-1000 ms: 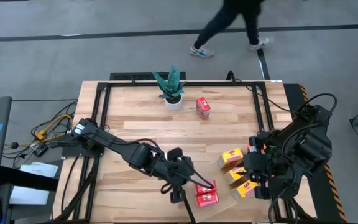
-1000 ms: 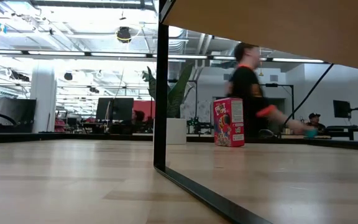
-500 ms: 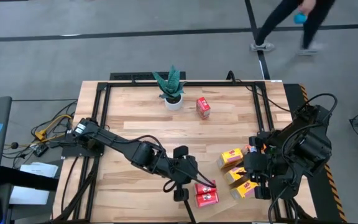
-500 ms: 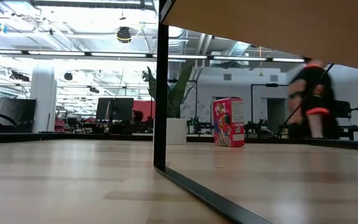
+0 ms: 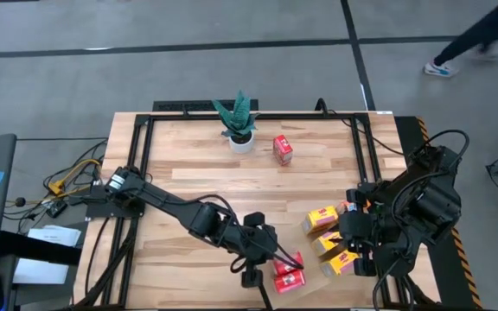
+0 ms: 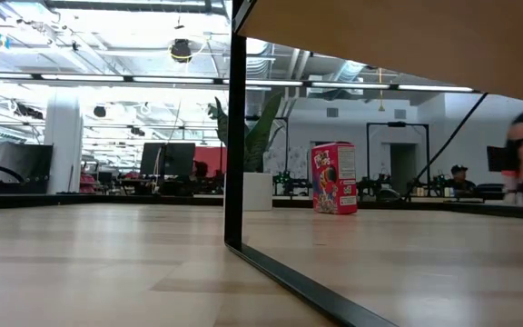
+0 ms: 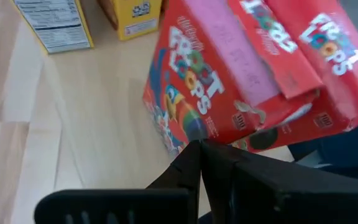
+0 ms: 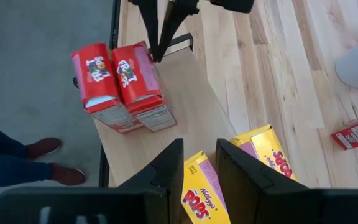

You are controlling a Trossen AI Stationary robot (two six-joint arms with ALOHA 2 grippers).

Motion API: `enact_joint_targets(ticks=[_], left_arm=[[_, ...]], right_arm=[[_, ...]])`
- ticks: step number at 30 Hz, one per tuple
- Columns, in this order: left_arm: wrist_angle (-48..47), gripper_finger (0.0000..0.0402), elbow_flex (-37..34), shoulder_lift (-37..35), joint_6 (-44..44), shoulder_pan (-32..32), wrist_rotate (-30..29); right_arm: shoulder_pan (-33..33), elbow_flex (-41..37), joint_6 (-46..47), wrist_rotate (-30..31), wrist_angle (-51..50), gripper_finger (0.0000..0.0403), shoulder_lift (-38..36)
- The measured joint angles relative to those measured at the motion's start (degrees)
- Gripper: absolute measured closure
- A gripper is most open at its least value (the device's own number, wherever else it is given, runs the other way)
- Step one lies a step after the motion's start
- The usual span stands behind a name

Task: Stack cereal on shelf
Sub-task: Put the bottom red cereal box on the shelf aligned with the other red cereal box, then put the red cereal box on the shelf aligned with the other red cereal boxes

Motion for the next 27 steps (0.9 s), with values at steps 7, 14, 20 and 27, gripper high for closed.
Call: enact_joint_targets(ticks=[7,14,20,27], left_arm=[[-0.9,0.0401,0.0,0.0,-1.4,-0.1,0.5],[-5.5,0.0401,0.0,-0.4,-1.2,0.7,0.9],[-9.1,0.0396,0.0,-5.5,5.7,4.4,0.7],[-9.9,0.0299,0.0,-9.9,26.2,9.6,-0.2]], right_arm=[[0.0,0.0,0.0,0.0,0.8,0.0285,0.0],[0.0,0.0,0.0,0.0,0.8,0.0285,0.0],[0.0,0.0,-0.2,0.0,0.7,0.0285,0.0],[0.0,0.0,-0.6,0.0,-0.7,0.0285,0.0]])
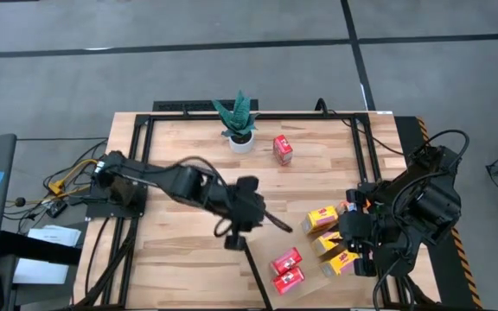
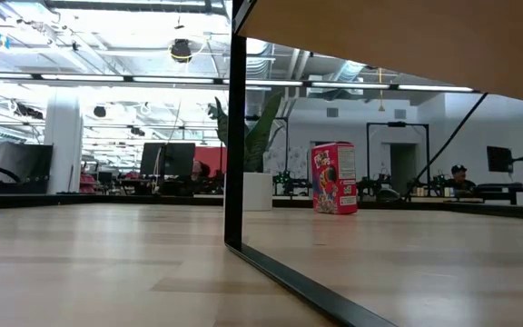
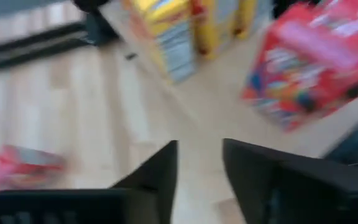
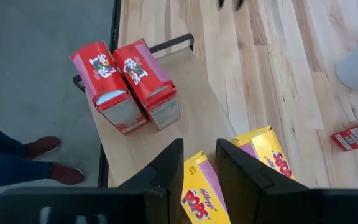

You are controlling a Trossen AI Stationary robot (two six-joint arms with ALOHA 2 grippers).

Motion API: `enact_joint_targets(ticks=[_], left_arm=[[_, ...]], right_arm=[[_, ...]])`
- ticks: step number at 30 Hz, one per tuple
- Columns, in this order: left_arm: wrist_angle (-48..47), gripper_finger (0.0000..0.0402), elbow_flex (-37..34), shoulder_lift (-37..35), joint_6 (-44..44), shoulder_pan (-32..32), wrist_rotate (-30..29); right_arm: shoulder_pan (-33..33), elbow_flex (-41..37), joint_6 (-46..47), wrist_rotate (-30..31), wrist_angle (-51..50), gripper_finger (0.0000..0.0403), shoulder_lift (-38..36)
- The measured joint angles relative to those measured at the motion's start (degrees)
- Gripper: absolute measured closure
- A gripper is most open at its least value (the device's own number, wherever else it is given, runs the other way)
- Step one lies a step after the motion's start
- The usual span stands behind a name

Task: Stack cereal on shelf
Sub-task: Put the red cereal box on the shelf aligned with the other red cereal boxes

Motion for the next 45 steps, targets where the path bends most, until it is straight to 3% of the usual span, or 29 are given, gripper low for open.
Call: enact_joint_targets(ticks=[4,9,12,16,20,24,29,33,38,42,45], left_arm=[[-1.0,0.0207,0.0,0.1,8.8,4.1,-4.2],[-4.3,0.0109,0.0,0.1,11.2,11.5,-10.7],[-5.2,0.0084,0.5,0.1,14.1,17.1,-6.1],[-5.7,0.0081,1.9,0.0,23.1,24.0,3.6],[-5.7,0.0088,1.8,0.1,35.1,30.1,8.6],[-5.6,0.0090,1.9,1.6,40.7,35.7,16.2],[-5.7,0.0090,1.8,5.3,52.3,39.7,19.4],[-0.7,0.0090,1.9,6.3,51.1,43.8,21.3],[-3.3,0.0090,2.1,6.2,47.3,48.3,21.4],[-3.9,0.0090,2.2,3.9,42.9,51.9,21.9],[-6.1,0.0090,2.2,2.6,41.4,54.7,25.0]], right_arm=[[0.1,0.0,0.7,-1.3,-2.1,0.0285,0.0],[2.2,0.0,3.4,-4.5,-2.0,0.0285,0.0],[4.0,0.0,3.6,-4.4,-2.0,0.0285,0.0],[4.8,0.0,3.6,-2.6,-2.0,0.0285,0.0],[4.0,0.0,5.2,2.5,-2.0,0.0285,0.0],[1.1,0.0,7.3,4.7,-2.0,0.0285,0.0],[-3.7,0.0,10.5,4.7,-2.0,0.0285,0.0],[-7.9,0.0,10.7,4.8,-2.0,0.0285,0.0],[-15.3,0.0,4.5,9.7,-2.0,0.0285,0.0],[-26.6,0.0,-3.7,11.9,-2.0,0.0285,-0.7],[-38.7,0.0,-8.3,6.5,-2.1,0.0292,-1.5]])
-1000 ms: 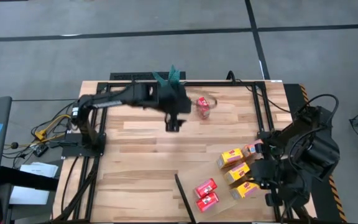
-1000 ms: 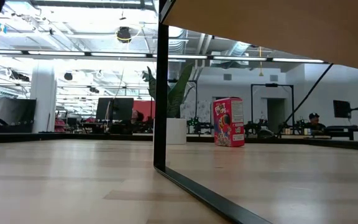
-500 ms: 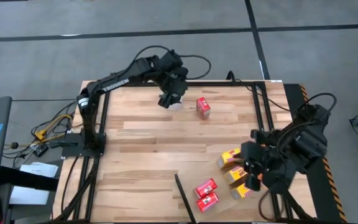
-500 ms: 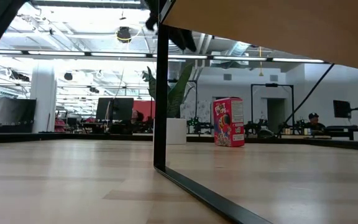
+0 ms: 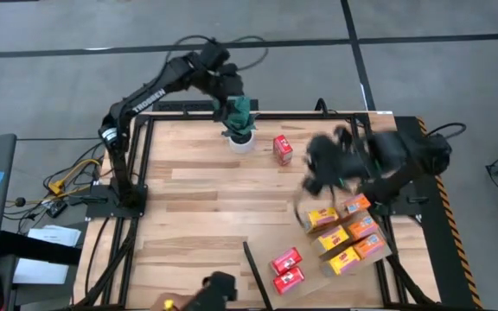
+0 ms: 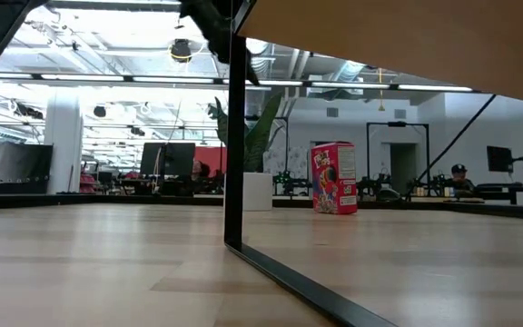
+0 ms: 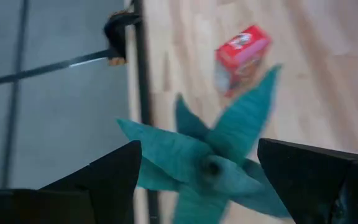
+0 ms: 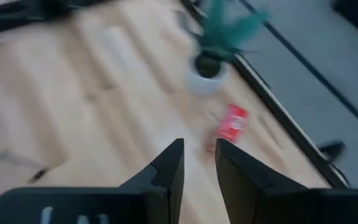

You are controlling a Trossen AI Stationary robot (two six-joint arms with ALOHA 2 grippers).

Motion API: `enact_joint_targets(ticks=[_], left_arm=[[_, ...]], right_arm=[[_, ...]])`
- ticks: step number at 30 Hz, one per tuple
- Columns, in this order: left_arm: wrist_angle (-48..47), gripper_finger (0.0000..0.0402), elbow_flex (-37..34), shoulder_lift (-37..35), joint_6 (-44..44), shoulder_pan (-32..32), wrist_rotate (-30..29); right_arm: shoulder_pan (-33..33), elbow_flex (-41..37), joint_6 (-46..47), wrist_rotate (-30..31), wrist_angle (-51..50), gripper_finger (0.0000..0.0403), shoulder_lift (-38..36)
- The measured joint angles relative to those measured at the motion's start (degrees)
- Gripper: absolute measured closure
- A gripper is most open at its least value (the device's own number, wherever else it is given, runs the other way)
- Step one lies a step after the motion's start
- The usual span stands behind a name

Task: Stack cereal on shelf
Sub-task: Put the red cereal box on the shelf aligned with the other red cereal boxes

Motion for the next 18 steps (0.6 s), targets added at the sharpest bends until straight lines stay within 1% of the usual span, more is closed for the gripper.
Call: enact_joint_targets(ticks=[2,3,6,9,11,12,14,16,18], left_arm=[[-2.0,0.0091,0.0,-1.0,-0.8,1.5,3.9],[-2.4,0.0091,0.0,-1.6,-1.5,2.1,5.9],[-4.4,0.0091,0.0,-2.9,-4.4,3.8,11.4],[-6.0,0.0091,0.0,-3.9,-6.7,4.5,14.2],[-6.8,0.0091,0.0,-4.6,-8.0,4.5,16.5],[-7.1,0.0091,-0.3,-5.0,-8.6,4.5,19.2],[-7.3,0.0091,-1.4,-5.8,-8.8,4.2,27.4],[-8.2,0.0091,-2.8,-6.2,-8.4,3.7,34.3],[-9.0,0.0091,-5.0,-6.2,-8.5,3.0,37.4]], right_arm=[[-7.9,0.0,-2.7,-4.3,0.0,0.0298,0.2],[-11.7,0.0,-4.1,-5.4,0.1,0.0301,0.5],[-20.9,-0.1,-7.1,-6.2,0.1,0.0311,2.2],[-27.8,-1.5,-9.3,-7.6,0.2,0.0325,5.0],[-31.5,-2.4,-11.8,-10.7,0.4,0.0340,6.9],[-32.9,-2.9,-13.0,-12.5,0.9,0.0348,7.7],[-35.0,-4.2,-16.0,-15.7,1.3,0.0371,9.4],[-35.9,-5.7,-18.8,-16.8,1.6,0.0390,10.3],[-36.4,-6.6,-20.2,-16.8,2.0,0.0393,10.5]])
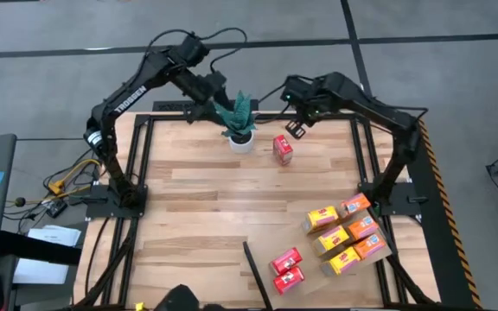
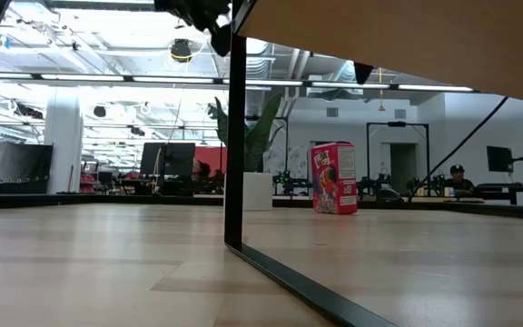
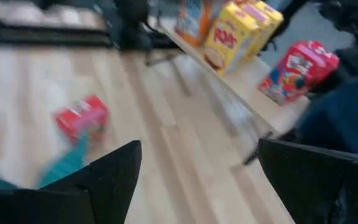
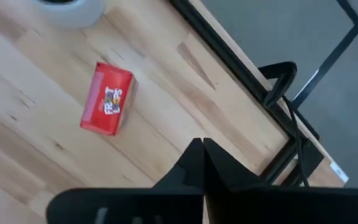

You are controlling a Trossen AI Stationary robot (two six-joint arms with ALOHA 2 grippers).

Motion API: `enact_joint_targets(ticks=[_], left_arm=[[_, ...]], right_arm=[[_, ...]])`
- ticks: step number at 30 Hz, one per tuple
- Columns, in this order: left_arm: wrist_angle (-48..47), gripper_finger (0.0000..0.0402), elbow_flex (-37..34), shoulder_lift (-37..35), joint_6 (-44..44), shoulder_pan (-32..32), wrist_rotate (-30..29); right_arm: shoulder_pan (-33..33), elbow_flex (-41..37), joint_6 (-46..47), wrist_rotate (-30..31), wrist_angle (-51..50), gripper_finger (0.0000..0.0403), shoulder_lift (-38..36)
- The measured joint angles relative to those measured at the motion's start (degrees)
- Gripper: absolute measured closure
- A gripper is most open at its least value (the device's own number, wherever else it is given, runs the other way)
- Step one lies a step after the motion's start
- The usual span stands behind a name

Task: Stack cereal on shelf
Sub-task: Put the red cereal box on the shelf aligned with the other red cereal boxes

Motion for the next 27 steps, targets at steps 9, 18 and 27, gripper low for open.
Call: enact_joint_targets(ticks=[9,18,27], left_arm=[[17.6,0.0169,-24.0,0.3,-7.2,-6.8,-4.8],[34.9,0.0314,-36.0,0.2,-16.5,-12.8,-9.5],[44.3,0.0394,-36.3,0.2,-22.6,-18.3,-11.3]], right_arm=[[-4.2,-8.1,-0.5,-6.3,8.4,0.0393,-9.2],[-3.3,-26.7,9.0,-10.6,24.9,0.0395,-18.0],[-1.8,-33.8,12.5,-10.8,30.1,0.0397,-17.6]])
